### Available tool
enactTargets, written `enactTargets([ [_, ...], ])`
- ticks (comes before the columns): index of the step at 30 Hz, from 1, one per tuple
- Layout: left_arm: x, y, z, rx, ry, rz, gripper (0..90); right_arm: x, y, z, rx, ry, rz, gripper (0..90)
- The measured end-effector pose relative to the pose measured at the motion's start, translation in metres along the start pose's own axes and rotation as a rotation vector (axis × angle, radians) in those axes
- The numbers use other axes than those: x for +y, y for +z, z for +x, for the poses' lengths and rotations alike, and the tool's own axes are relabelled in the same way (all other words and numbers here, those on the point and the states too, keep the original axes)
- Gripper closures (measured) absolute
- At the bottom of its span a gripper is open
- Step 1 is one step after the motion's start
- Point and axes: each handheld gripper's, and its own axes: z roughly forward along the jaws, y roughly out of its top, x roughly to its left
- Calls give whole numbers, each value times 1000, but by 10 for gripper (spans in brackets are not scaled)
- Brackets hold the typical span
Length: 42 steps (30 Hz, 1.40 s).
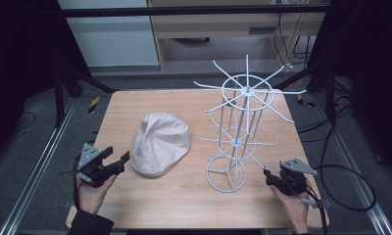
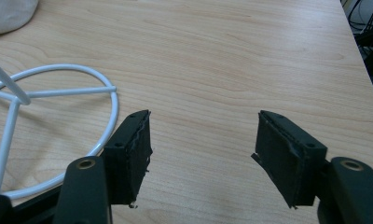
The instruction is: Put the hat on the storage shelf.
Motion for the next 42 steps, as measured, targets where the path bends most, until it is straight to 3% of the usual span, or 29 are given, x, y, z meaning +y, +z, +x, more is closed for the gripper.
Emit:
enactTargets([
  [12, 22, 10, -7, -2, 10, -25, 324, -2, -1, 2, 22, -12, 2, 384],
  [28, 39, 32, -22, -27, 24, -38, 343, -1, 0, 2, 25, -20, 4, 385],
  [42, 45, 62, -29, -46, 50, 27, 358, -1, 1, 1, 26, -25, 13, 384],
])
